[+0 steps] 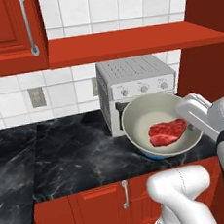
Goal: Remove the peach from the bowl and place it on the small plate. Then place the bowl with only the steak in the microwave, close the door, and press the start button to microwave the steak.
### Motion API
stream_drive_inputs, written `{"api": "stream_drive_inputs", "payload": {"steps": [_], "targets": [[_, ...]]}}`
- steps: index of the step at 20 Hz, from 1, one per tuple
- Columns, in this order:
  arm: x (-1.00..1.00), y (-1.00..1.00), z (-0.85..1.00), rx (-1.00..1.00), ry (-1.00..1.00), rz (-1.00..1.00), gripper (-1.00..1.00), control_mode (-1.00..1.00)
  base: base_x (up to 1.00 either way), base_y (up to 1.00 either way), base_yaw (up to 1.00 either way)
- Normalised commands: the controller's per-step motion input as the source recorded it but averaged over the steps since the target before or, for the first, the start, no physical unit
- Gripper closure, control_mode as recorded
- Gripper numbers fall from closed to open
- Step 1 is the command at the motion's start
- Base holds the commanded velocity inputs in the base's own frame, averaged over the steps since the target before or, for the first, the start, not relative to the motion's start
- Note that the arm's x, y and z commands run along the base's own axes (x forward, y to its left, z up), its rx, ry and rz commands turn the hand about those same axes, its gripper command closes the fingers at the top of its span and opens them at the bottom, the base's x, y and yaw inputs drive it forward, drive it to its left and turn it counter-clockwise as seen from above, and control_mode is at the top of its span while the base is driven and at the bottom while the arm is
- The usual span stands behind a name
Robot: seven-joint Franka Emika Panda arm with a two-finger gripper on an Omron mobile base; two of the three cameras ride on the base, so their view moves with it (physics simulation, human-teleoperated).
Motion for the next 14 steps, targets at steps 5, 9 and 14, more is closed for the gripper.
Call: {"api": "stream_drive_inputs", "payload": {"steps": [5, 9, 14], "targets": [[0.0, 0.0, -0.15, 0.0, 0.08, 0.0, 1.0, -1.0, 0.0, 0.0, 0.0], [-0.06, 0.02, -0.11, 0.0, 0.02, 0.0, 1.0, -1.0, 0.0, 0.0, 0.0], [0.0, 0.0, 0.0, 0.0, 0.0, 0.0, 1.0, 1.0, -0.93, 0.1, 0.0]]}}
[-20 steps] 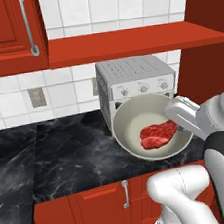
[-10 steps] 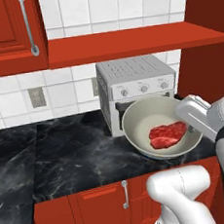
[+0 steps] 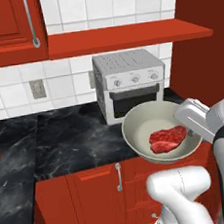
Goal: Remove the peach from the bowl and place it on the small plate. Then place the bowl with only the steak in the microwave, close the door, and press the start button to microwave the steak.
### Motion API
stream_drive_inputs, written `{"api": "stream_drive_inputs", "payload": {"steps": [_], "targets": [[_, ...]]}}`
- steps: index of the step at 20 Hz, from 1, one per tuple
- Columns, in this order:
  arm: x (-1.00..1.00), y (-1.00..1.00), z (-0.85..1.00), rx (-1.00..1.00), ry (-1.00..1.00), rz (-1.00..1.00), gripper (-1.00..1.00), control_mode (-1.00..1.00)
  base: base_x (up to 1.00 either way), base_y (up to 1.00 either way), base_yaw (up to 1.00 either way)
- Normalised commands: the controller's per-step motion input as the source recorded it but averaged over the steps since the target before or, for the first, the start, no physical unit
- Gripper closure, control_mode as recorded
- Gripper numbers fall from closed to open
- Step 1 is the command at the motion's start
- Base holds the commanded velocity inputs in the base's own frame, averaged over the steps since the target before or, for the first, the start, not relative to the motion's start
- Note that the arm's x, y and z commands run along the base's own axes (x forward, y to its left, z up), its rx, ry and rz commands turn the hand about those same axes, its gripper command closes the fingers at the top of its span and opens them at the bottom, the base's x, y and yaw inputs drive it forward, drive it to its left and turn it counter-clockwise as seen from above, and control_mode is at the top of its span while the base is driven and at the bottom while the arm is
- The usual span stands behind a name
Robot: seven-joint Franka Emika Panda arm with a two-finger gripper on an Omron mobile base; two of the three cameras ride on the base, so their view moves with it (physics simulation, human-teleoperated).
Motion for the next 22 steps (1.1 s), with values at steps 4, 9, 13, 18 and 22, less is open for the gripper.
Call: {"api": "stream_drive_inputs", "payload": {"steps": [4, 9, 13, 18, 22], "targets": [[0.0, 0.0, 0.0, 0.0, 0.0, 0.0, 1.0, 1.0, -1.0, 0.08, 0.0], [0.0, 0.0, 0.0, 0.0, 0.0, 0.0, 1.0, 1.0, -1.0, 0.19, 0.0], [0.0, 0.0, 0.0, 0.0, 0.0, 0.0, 1.0, 1.0, -1.0, 0.06, -0.02], [0.0, 0.0, 0.0, 0.0, 0.0, 0.0, 1.0, 1.0, -0.94, -0.1, -0.12], [0.0, 0.0, 0.0, 0.0, 0.0, 0.0, 1.0, 1.0, -0.32, -0.94, -0.44]]}}
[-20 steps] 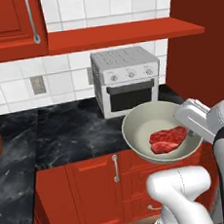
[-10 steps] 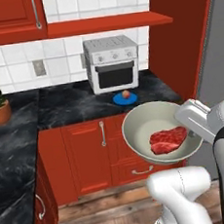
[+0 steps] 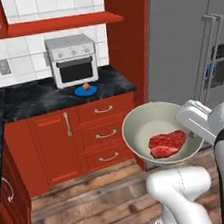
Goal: Remove the peach from the bowl and place it on the small plate. Then place the bowl with only the steak in the microwave, close the door, and press the start button to microwave the steak.
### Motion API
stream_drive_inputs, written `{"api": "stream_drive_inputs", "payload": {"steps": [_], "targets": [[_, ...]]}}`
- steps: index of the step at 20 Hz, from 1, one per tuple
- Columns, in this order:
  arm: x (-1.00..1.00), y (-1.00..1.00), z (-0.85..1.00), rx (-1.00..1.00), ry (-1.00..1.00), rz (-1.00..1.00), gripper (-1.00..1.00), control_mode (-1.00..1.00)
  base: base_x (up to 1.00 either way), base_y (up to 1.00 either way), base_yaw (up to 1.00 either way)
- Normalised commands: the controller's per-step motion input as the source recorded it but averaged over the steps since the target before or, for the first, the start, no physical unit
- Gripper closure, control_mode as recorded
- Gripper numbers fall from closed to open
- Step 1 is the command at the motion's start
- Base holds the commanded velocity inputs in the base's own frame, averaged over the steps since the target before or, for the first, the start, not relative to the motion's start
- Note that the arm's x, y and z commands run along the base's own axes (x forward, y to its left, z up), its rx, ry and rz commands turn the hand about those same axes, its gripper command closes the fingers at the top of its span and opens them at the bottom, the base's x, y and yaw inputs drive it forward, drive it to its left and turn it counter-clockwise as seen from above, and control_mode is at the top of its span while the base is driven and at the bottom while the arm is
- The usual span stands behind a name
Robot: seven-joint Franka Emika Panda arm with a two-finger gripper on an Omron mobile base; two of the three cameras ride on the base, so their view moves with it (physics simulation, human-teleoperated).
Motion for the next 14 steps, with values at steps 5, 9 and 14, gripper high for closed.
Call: {"api": "stream_drive_inputs", "payload": {"steps": [5, 9, 14], "targets": [[0.0, 0.0, 0.0, 0.0, 0.0, 0.0, 1.0, 1.0, -0.01, -0.98, -0.63], [0.0, 0.0, 0.0, 0.0, 0.0, 0.0, 1.0, 1.0, 0.0, -0.88, -0.64], [0.0, 0.0, 0.0, 0.0, 0.0, 0.0, 1.0, 1.0, 0.18, -0.9, -0.53]]}}
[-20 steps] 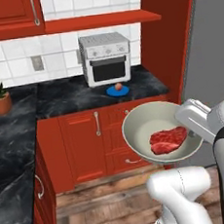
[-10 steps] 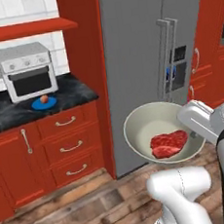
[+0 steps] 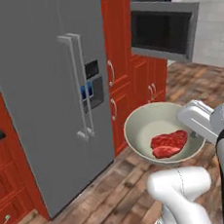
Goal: Remove the peach from the bowl and place it on the small plate. Then place the bowl with only the steak in the microwave, close the door, and press the start button to microwave the steak.
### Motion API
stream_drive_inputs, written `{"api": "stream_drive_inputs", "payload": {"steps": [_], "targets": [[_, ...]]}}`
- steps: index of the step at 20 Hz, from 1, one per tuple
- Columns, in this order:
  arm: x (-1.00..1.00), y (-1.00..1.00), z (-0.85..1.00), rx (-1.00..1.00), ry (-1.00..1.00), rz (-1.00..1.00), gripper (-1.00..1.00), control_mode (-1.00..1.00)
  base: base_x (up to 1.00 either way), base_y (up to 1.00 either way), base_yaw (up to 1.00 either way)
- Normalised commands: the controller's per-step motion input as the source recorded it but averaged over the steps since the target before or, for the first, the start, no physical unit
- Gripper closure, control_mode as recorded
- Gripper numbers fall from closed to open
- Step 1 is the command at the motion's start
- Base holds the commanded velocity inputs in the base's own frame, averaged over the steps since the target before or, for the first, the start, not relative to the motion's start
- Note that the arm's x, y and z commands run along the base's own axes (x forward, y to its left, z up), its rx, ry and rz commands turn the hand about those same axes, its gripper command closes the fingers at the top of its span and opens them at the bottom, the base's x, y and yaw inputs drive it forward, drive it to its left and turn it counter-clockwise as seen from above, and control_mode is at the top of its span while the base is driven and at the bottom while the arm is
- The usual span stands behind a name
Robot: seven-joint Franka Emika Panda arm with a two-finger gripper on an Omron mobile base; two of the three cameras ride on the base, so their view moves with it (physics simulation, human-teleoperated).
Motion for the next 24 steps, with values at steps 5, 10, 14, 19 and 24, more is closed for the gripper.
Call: {"api": "stream_drive_inputs", "payload": {"steps": [5, 10, 14, 19, 24], "targets": [[0.0, 0.0, 0.0, 0.0, 0.0, 0.0, 1.0, 1.0, 0.5, -0.89, -0.46], [0.0, 0.0, 0.0, 0.0, 0.0, 0.0, 1.0, 1.0, 0.69, -0.45, -0.54], [0.0, 0.0, 0.0, 0.0, 0.0, 0.0, 1.0, 1.0, 0.65, -0.21, -0.62], [0.0, 0.0, 0.0, 0.0, 0.0, 0.0, 1.0, 1.0, 0.56, 0.0, -0.66], [0.0, 0.0, 0.0, 0.0, 0.0, 0.0, 1.0, 1.0, 0.56, 0.12, -0.64]]}}
